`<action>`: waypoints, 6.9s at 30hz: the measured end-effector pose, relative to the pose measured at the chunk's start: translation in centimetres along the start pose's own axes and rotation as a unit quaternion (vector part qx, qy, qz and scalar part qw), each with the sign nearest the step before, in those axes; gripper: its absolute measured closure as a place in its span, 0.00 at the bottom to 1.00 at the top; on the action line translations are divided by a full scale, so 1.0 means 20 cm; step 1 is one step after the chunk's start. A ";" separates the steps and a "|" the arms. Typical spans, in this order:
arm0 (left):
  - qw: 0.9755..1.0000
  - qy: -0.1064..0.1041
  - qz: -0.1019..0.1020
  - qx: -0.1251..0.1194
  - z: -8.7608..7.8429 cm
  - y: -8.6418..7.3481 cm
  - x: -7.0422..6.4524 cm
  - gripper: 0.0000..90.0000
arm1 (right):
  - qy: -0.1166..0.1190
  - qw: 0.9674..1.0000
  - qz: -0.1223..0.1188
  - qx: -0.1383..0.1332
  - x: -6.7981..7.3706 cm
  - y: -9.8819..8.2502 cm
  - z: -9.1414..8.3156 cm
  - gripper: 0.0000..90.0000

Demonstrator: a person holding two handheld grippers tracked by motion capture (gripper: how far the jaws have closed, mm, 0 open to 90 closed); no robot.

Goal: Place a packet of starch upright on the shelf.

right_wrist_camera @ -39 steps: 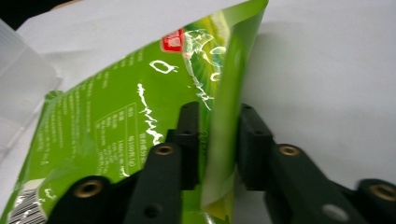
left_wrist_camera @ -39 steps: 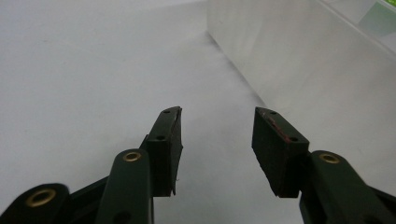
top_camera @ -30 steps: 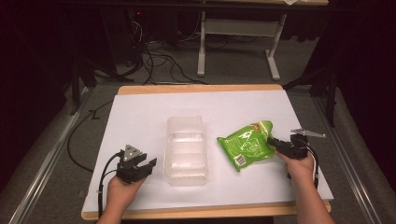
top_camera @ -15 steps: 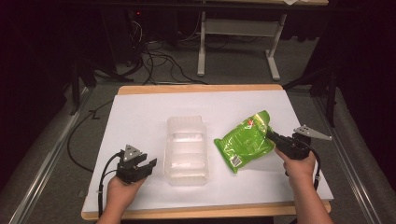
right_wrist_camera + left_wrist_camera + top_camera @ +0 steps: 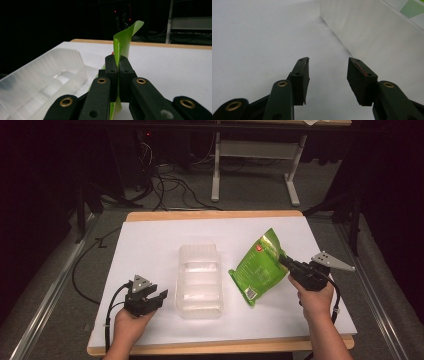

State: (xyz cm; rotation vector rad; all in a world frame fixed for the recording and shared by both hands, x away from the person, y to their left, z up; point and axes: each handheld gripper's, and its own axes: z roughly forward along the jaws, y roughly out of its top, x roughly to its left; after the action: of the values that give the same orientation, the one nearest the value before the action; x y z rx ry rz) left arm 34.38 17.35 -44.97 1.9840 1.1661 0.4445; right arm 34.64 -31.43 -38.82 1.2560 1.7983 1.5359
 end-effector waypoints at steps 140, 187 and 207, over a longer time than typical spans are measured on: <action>1.000 -0.012 0.026 -0.008 -0.02 0.00 -0.03 0.56 | 0.188 0.976 -0.103 0.028 0.50 0.18 0.24 0.93; 1.000 -0.011 0.023 -0.008 -0.03 -0.01 -0.02 0.56 | 0.289 0.946 -0.119 0.089 0.73 0.08 0.53 0.93; 1.000 -0.012 0.022 -0.010 -0.04 -0.01 -0.02 0.56 | 0.276 0.948 -0.130 0.088 0.79 0.06 0.59 0.93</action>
State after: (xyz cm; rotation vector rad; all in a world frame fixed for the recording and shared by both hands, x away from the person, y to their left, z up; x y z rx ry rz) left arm 33.59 17.30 -44.55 1.9942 1.1015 0.4522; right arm 36.97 -11.87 -37.61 0.6447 2.3827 1.7080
